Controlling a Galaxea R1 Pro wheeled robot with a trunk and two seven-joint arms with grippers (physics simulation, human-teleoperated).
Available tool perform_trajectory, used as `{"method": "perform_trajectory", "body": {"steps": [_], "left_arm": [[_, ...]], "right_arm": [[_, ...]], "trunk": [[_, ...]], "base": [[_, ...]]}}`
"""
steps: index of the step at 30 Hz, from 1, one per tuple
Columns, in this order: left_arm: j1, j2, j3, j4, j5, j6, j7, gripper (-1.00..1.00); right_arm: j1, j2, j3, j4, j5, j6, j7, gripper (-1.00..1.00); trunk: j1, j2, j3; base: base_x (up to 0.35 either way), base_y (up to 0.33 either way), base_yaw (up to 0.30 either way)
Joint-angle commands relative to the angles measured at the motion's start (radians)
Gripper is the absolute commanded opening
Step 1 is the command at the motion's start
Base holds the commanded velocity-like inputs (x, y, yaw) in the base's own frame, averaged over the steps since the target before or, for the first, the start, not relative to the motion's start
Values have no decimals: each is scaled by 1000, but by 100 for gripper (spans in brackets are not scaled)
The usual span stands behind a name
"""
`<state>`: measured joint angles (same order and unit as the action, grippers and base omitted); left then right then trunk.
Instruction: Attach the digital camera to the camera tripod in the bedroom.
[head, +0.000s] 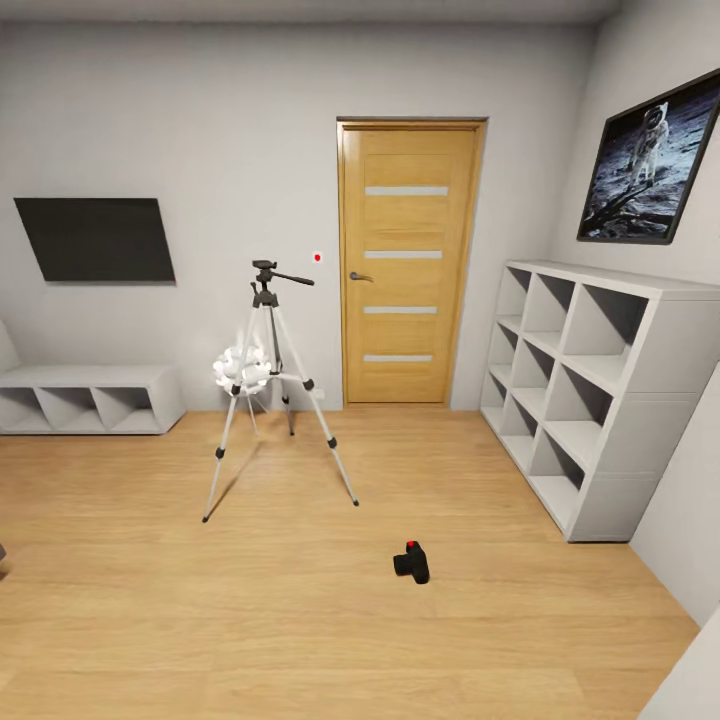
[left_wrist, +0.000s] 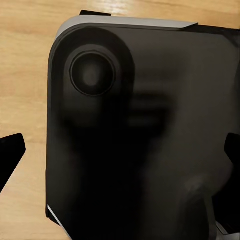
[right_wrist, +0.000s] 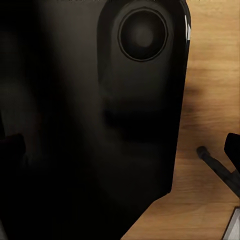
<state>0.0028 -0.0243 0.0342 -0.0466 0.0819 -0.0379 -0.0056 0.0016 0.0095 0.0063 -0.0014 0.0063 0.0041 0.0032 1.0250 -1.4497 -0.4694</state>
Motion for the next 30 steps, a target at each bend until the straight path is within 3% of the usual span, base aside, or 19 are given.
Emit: {"method": "perform_trajectory", "body": {"steps": [1,22,30], "left_arm": [[0,0,3,-1,9,-2,-1,100],[0,0,3,-1,9,-4,-1,100],[0,0,3,-1,9,-4,-1,100]], "right_arm": [[0,0,1,0,1,1,1,100],[0,1,-1,0,0,-2,-2,100],[0,3,-8,0,-10,-3,-11,100]], "trunk": [[0,0,-1],[0,0,-1],[0,0,-1]], "base": [[0,0,-1],[0,0,0],[0,0,-216]]}}
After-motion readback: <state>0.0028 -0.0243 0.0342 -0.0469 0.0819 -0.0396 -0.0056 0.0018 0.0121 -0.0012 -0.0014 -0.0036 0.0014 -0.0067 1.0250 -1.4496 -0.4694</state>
